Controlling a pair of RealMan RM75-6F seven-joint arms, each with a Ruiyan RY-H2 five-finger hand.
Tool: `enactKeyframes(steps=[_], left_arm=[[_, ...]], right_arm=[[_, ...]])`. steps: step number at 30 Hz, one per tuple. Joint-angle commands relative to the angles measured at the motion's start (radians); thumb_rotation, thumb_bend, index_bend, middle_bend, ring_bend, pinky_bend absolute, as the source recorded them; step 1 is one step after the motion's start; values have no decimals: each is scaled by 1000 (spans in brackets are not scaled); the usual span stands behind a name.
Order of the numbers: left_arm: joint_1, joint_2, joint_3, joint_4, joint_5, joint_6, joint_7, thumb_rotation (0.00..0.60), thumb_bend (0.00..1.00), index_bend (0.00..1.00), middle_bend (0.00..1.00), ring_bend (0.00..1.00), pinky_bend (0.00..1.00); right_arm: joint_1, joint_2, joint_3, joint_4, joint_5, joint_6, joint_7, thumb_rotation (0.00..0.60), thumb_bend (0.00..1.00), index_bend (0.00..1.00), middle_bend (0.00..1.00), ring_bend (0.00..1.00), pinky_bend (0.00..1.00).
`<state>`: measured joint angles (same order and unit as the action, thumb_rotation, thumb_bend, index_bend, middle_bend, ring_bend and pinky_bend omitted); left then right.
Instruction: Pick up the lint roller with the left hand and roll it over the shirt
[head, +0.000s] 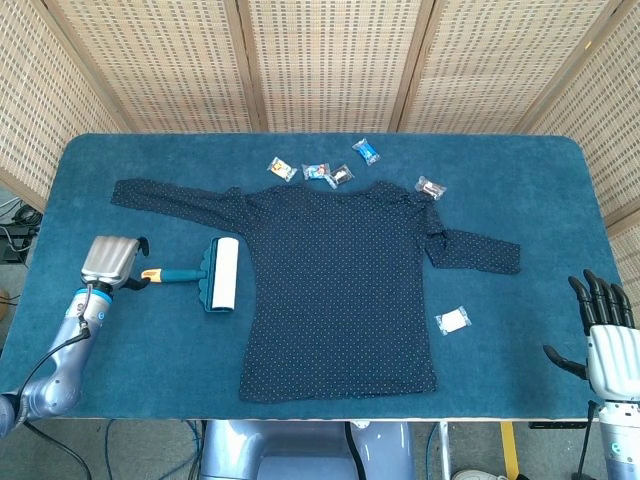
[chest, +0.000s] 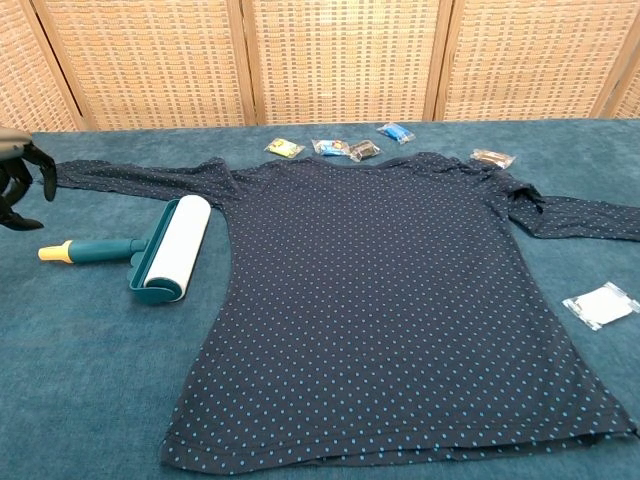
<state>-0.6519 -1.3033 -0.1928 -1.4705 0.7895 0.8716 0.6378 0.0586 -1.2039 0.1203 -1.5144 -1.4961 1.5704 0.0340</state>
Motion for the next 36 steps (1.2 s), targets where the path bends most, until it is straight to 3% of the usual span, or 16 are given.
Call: enactKeyframes(steps=[1,36], left_arm=[[-27,-24,14,24,-29,-14,22,600,266,435,717,602,614],[-173,-221,98,233,-98,-63,75,600,267,428,719,602,614]], right_arm=[[-1,0,0,-2,-2,4,0,600,108,65,0,0,0],[-3,4,13,17,23,-1,35,600,108,77,0,0,0]])
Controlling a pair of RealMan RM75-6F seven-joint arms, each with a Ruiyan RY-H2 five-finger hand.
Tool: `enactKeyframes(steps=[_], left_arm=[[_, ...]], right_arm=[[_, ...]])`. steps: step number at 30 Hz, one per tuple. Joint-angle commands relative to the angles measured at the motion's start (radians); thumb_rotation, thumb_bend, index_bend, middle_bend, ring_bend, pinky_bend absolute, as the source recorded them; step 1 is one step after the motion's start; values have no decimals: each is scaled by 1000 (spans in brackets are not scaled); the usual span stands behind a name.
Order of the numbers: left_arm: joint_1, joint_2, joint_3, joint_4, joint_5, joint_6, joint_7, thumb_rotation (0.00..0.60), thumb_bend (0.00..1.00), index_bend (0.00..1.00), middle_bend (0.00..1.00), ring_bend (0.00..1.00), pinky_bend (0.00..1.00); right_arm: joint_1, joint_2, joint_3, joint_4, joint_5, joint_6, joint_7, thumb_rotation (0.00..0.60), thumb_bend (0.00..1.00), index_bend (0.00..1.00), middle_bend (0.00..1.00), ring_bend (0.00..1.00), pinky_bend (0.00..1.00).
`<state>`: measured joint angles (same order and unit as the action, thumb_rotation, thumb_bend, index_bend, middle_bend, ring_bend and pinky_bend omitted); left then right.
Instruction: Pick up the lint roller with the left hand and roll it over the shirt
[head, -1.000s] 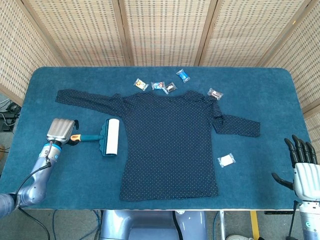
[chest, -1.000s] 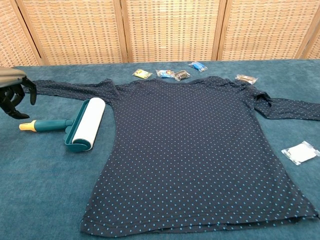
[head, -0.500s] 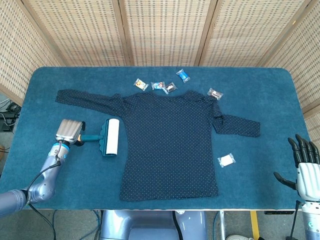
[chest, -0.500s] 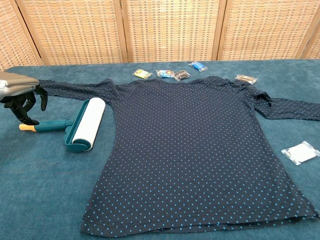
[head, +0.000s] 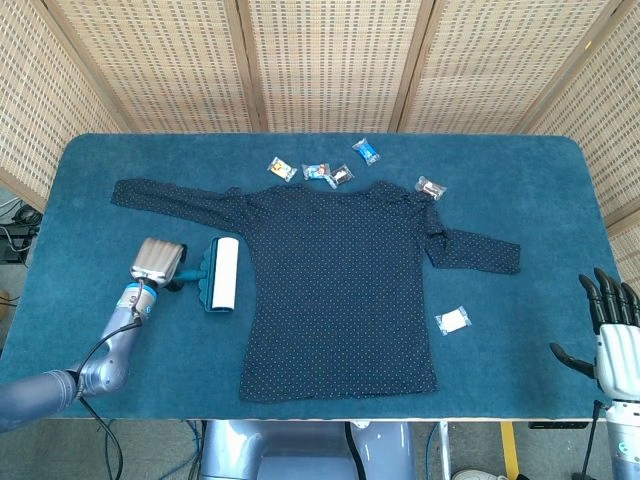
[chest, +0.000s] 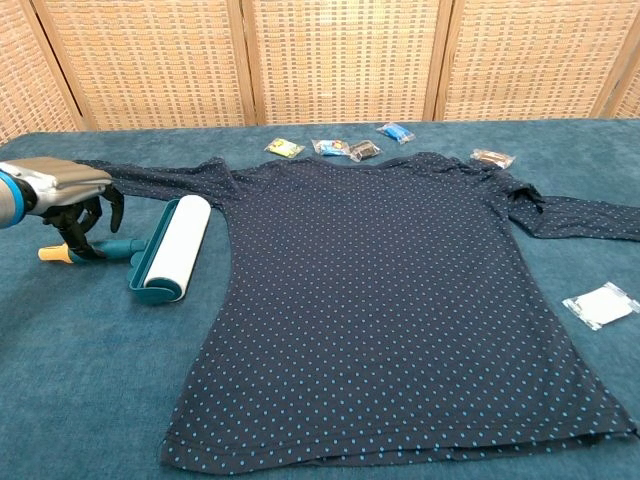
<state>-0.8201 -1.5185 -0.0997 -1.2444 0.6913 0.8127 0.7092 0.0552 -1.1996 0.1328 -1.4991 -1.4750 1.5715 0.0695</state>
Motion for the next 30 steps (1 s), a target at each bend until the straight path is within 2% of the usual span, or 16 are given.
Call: enactKeyframes(steps=[1,10,13,16,18,20,21,24,30], left_arm=[[-8,-10,7,12,-2,-5,6,600,266,428,719,602,614],[-22,-56,28,67,-15,-20,14,600,266,442,719,602,614],[-25,-69,29,81,-14,-21,13,600,275,485,721,603,614],[-28,-85,36,97,-9,-21,17,600,410,621,732,612,614],[-30,-94,43,107,-3,-15,26,600,582,745,745,622,620],[-29,-103,48,115,4,-6,33,600,723,836,754,629,626],[-28,-107,49,116,7,-1,33,600,762,863,754,630,627],[-28,-105,46,106,22,18,32,600,819,879,754,633,636],[-38,-46,28,23,50,58,42,600,847,883,755,634,647]], right_arm=[[1,-1,1,2,4,-3,0,600,108,77,0,0,0],[1,-3,5,11,11,-6,11,600,108,82,0,0,0],[2,-5,5,14,11,-5,14,600,108,86,0,0,0],[2,-9,7,20,6,1,21,600,108,89,0,0,0],[1,-10,8,21,6,3,23,600,108,94,0,0,0],[1,-10,8,22,6,3,25,600,108,104,0,0,0],[1,-9,8,22,6,4,27,600,108,108,0,0,0],[-1,-8,9,21,5,7,29,600,107,117,0,0,0],[-3,-3,11,17,7,11,40,600,108,125,0,0,0]])
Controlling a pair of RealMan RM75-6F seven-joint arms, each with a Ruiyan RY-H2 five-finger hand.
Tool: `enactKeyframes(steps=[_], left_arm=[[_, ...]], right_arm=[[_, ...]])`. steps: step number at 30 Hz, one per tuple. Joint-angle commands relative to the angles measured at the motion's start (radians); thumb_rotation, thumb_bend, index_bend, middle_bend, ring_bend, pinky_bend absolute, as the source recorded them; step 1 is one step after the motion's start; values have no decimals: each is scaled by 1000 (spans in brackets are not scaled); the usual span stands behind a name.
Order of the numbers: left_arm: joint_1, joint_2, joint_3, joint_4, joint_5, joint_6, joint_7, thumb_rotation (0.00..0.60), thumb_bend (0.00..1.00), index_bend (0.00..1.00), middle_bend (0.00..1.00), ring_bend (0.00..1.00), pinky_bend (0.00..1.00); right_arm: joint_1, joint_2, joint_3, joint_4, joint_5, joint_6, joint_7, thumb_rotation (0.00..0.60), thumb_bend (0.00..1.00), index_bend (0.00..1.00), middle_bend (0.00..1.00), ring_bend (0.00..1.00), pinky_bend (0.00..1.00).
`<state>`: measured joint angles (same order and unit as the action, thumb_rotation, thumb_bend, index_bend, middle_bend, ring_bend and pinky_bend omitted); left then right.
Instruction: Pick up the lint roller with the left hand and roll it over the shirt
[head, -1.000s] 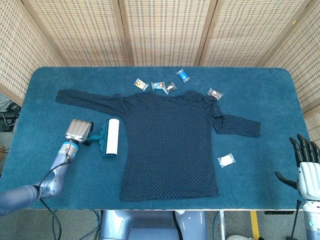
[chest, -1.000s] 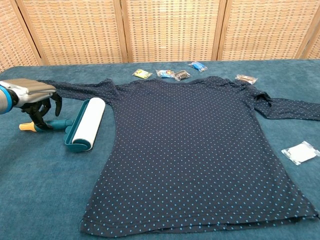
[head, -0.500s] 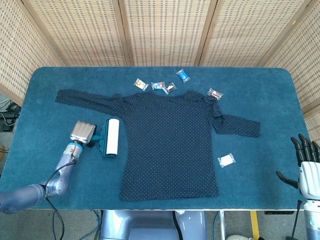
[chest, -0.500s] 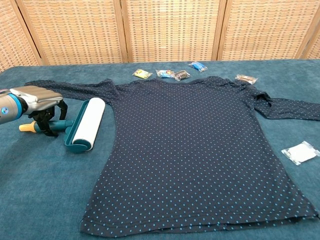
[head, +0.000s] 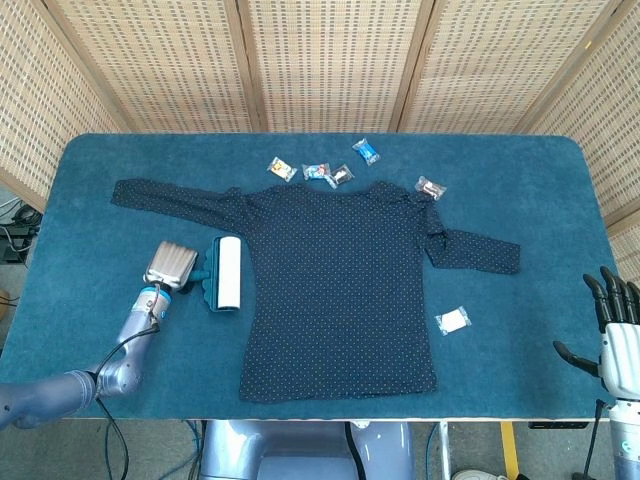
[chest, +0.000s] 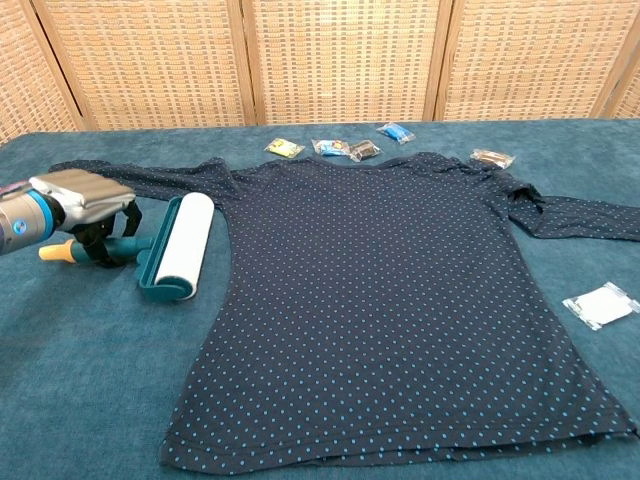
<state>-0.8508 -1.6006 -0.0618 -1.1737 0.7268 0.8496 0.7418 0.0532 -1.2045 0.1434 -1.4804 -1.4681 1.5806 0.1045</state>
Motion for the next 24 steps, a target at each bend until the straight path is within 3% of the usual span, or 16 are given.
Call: enactKeyframes(steps=[1,5,12,24], left_arm=[[-10,51,-13,-69,17,28,16,600,851,884,755,634,647],[-30,115,-24,-157,-1,35,57,600,856,886,755,634,648],[-121,265,-30,-372,-165,30,214,600,856,887,755,634,641],[-320,325,39,-484,-362,9,427,600,856,890,755,634,631]], right_arm=[[-2,3,2,-2,1,3,8,600,108,125,0,0,0],[-4,7,3,-3,3,4,17,600,108,125,0,0,0],[-7,16,5,-5,3,7,43,600,108,125,0,0,0],[-6,25,16,17,31,-17,112,600,107,125,0,0,0]])
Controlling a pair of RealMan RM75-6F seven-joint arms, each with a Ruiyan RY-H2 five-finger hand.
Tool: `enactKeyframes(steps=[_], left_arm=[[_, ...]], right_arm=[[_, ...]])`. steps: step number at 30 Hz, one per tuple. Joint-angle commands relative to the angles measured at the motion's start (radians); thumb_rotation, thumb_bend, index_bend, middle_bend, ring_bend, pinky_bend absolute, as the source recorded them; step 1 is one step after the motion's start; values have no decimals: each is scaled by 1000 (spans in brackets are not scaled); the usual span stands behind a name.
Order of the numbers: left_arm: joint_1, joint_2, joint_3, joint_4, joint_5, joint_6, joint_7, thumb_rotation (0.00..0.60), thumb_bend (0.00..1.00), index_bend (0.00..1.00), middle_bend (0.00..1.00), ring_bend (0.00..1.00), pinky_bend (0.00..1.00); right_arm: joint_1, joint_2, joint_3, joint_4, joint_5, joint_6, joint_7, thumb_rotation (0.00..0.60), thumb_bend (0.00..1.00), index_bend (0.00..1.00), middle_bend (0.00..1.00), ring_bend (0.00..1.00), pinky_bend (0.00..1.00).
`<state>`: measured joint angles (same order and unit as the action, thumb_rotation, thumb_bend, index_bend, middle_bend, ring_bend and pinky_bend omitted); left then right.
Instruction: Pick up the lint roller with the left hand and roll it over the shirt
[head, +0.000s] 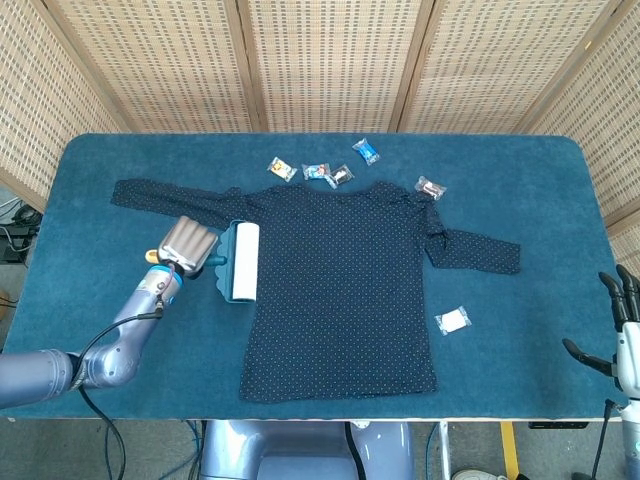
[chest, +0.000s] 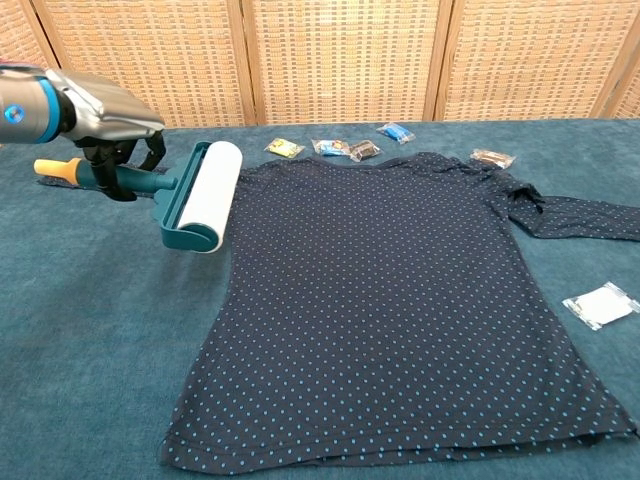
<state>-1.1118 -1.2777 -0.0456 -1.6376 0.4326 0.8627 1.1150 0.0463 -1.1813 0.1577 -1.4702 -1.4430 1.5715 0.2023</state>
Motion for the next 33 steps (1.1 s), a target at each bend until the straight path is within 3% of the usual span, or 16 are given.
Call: enactKeyframes(steps=[1,9,19,33], left_arm=[[-75,-2,30,-21,-87,-4,69,600,856,890,755,634,631],[-187,-97,74,37,-238,9,162,600,856,891,755,634,631],[-322,-200,89,145,-458,8,283,600,858,891,755,634,631],[-454,-331,96,223,-631,51,448,600,861,892,755,634,631]], right_arm=[[2,2,2,9,7,-11,20,600,108,125,0,0,0],[8,-1,-1,27,6,-30,47,600,108,125,0,0,0],[12,-5,3,49,7,-33,74,600,108,125,0,0,0],[15,-4,7,76,19,-53,131,600,108,125,0,0,0]])
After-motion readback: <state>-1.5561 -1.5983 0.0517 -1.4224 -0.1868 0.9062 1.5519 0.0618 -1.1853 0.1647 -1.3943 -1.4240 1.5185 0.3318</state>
